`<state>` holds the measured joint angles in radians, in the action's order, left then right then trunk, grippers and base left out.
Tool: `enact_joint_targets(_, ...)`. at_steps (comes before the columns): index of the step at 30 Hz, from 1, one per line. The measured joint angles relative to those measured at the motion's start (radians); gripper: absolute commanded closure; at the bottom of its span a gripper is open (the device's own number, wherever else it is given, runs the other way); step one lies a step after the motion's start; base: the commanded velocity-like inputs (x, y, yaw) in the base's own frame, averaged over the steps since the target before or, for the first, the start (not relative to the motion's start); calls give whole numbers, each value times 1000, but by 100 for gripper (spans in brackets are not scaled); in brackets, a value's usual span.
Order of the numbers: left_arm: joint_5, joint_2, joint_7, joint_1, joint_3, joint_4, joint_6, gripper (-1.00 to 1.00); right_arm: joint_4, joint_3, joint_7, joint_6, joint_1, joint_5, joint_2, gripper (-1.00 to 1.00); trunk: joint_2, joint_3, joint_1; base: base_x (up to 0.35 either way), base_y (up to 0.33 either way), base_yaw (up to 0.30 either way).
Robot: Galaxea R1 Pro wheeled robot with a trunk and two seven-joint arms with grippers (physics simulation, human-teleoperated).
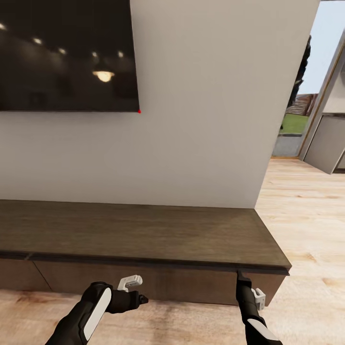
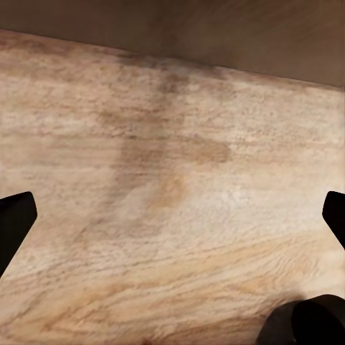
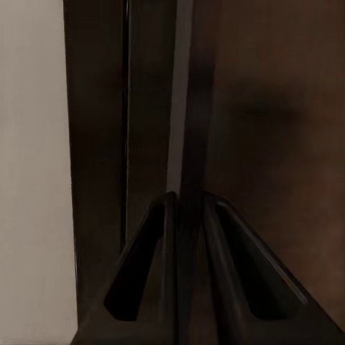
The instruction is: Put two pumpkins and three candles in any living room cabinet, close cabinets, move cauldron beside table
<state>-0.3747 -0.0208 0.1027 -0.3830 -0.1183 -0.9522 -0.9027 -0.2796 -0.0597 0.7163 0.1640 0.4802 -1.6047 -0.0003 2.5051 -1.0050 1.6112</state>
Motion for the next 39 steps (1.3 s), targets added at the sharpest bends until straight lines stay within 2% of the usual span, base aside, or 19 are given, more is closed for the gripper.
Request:
enact_joint_targets(18,0,1,0,0,0,0,0,-100,-3,1,-4,-3,0,-5,0,100,0,0,0,-12,0,0)
enact_joint_targets(39,0,2,0,0,0,-1,0,-100,-1,13,-3,-5,0,0,0,100,0,0,0,-197,0,0)
